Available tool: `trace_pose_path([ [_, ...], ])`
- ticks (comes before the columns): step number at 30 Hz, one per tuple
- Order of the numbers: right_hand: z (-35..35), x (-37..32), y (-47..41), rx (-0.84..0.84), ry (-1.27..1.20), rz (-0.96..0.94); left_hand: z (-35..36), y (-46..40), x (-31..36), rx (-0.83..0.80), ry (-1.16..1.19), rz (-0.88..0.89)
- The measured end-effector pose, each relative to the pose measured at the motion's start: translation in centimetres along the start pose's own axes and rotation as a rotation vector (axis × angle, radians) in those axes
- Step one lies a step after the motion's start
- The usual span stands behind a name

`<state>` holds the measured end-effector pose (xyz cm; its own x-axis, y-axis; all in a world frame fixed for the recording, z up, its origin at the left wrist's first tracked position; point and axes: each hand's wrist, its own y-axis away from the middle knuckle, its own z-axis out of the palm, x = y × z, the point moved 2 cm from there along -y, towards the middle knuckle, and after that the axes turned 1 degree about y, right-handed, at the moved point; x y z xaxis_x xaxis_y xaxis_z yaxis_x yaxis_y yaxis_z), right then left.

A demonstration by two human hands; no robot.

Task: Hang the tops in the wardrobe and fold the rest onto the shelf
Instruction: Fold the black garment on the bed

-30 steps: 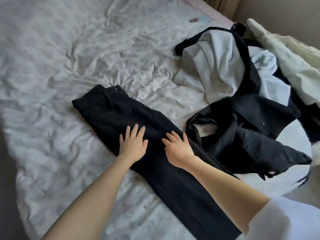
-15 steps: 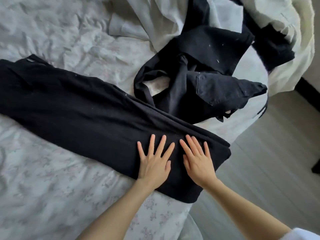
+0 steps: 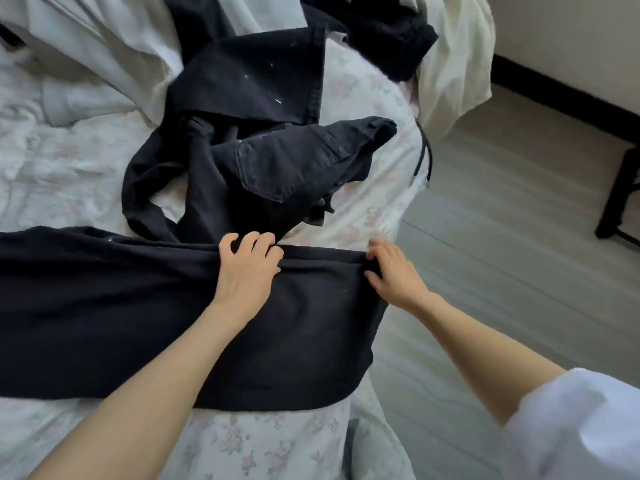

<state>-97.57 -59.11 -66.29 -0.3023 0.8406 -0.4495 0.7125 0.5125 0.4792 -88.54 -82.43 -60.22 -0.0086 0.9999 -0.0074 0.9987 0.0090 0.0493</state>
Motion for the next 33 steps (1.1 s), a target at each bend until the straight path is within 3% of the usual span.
trace_pose_path([
  [7,-0.6,0.8,0.1,-0.054,-0.011,-0.039,-0.6,-0.3,-0.1,0.08,0.076,-0.011],
  [13,-2.1,0.5,-0.2,0.292,0.041,-0.042,-0.9,-0.9,0.3,0.113,0.122,-0.192],
  [17,-1.8,-1.6,0.0,0.307,0.163,0.112,-0.7,-0.9,1.4,0.06,0.106,-0.344],
  [19,-1.1,-4.0,1.2,0.333,0.148,-0.023,-0.9,-0.2,1.6,0.061,0.131,-0.372],
  [21,0.5,-7.7,3.1,0.34,0.159,-0.304,-1.3,2.0,0.2,0.066,0.148,-0.443],
  [23,2.4,-10.6,4.5,0.253,0.194,-0.489,-0.9,5.3,-1.4,0.003,0.176,-0.544],
  [25,5.0,-12.2,5.8,0.055,0.258,-0.557,0.1,10.2,-2.5,-0.227,0.181,-0.633],
  [27,7.4,-11.4,7.1,-0.134,0.337,-0.495,1.2,15.2,-2.0,-0.488,0.176,-0.678],
  [29,8.9,-9.0,8.8,-0.24,0.378,-0.311,1.9,18.1,0.0,-0.586,0.18,-0.649],
  [31,9.3,-7.6,10.3,-0.307,0.365,-0.108,1.9,19.4,1.7,-0.531,0.285,-0.606],
  [33,8.5,-8.1,11.0,-0.301,0.312,0.017,0.9,19.4,2.8,-0.275,0.559,-0.721],
])
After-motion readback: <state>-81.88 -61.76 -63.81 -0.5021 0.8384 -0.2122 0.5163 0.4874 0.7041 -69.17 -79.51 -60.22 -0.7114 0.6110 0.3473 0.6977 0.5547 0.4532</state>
